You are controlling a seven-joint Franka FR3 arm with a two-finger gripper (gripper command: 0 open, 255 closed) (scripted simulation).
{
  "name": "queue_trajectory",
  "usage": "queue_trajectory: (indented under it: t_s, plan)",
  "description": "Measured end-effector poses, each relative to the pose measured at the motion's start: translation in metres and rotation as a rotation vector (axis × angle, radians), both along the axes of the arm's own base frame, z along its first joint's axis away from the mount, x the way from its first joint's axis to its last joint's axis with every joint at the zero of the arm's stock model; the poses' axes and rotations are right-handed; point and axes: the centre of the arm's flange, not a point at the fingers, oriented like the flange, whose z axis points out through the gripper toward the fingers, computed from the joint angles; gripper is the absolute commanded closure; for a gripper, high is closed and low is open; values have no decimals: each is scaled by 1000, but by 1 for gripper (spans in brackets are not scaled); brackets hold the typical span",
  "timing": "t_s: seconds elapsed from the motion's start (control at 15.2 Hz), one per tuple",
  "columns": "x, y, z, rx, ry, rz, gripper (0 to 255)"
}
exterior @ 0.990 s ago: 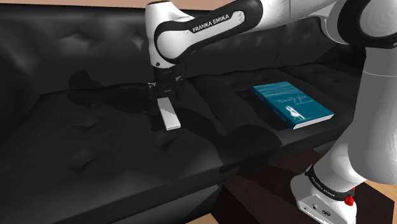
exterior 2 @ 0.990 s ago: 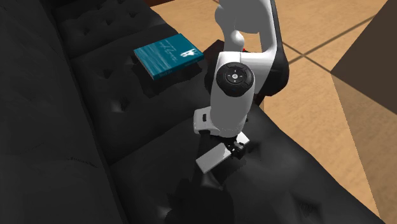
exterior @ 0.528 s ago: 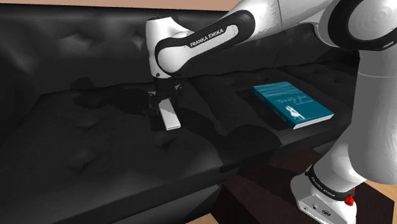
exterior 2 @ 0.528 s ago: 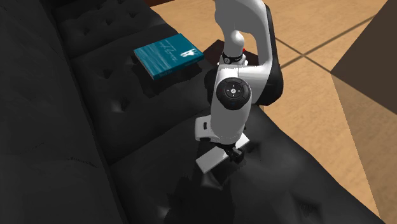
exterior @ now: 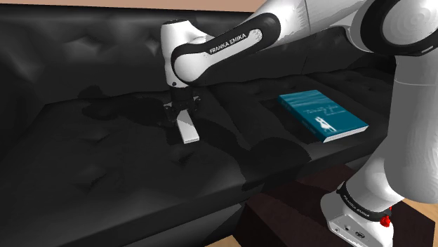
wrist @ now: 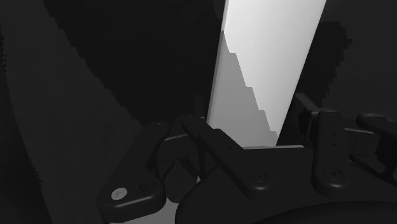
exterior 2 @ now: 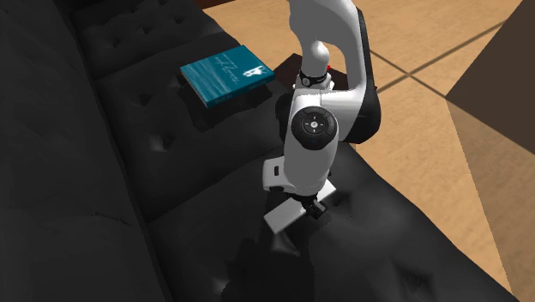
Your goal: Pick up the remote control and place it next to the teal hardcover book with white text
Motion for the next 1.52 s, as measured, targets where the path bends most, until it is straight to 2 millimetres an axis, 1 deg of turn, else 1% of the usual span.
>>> queue_trajectory:
  t_s: [0.59, 0.66, 0.99, 1.52]
  plan:
    - [0, 0, 0, 0, 0, 0, 255]
    - [0, 0, 2, 0, 1, 0, 255]
    - [0, 0, 25, 0, 1, 0, 255]
    - [0, 1, 69, 0, 1, 0, 255]
